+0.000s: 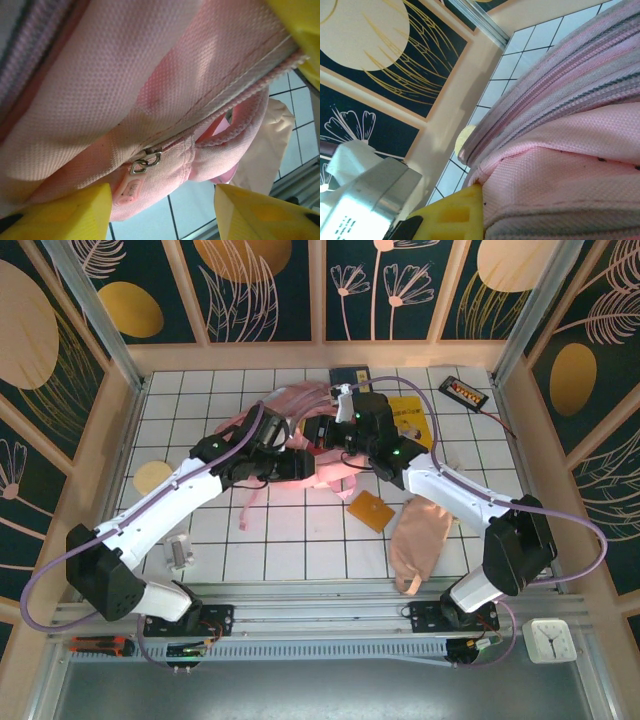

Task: Pack books, pencil case, and school supplies into a backpack

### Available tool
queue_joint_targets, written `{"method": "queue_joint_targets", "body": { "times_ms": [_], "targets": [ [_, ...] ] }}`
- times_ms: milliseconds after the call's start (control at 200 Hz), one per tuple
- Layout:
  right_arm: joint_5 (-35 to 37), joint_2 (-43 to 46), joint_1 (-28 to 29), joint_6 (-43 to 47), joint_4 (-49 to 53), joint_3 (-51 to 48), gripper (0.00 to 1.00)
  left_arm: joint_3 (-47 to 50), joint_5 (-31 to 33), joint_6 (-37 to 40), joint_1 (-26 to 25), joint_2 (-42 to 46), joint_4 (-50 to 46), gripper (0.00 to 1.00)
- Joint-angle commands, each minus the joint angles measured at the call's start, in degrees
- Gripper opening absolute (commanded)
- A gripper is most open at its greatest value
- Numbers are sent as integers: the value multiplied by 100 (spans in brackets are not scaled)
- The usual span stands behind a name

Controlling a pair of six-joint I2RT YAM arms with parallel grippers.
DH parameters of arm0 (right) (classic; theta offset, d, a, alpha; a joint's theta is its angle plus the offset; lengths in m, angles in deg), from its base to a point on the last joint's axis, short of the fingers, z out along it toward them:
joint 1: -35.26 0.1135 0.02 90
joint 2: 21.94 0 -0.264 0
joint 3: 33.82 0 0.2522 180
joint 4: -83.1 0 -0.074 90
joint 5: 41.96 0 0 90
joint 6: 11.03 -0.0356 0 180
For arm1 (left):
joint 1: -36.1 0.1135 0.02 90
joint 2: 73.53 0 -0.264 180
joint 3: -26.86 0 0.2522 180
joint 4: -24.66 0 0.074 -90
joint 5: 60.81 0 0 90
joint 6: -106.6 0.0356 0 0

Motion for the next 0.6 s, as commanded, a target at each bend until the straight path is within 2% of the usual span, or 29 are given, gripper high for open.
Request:
{"method": "queue_joint_targets", "body": {
  "times_ms": [0,325,385,540,595],
  "targets": [
    [91,83,87,-99,-476,344,0,-274,449,403,5,-88,-461,54],
    [249,40,173,-83,-368,517,0,-174,377,802,3,-289,-411,46],
    [275,22,194,-82,-345,569,0,-165,374,841,3,-335,-392,41],
    [350,8,252,-65,-255,678,0,-112,430,951,4,-427,-373,37],
    [376,13,249,-57,-216,704,0,-81,422,976,6,-446,-341,29]
  ]
}}
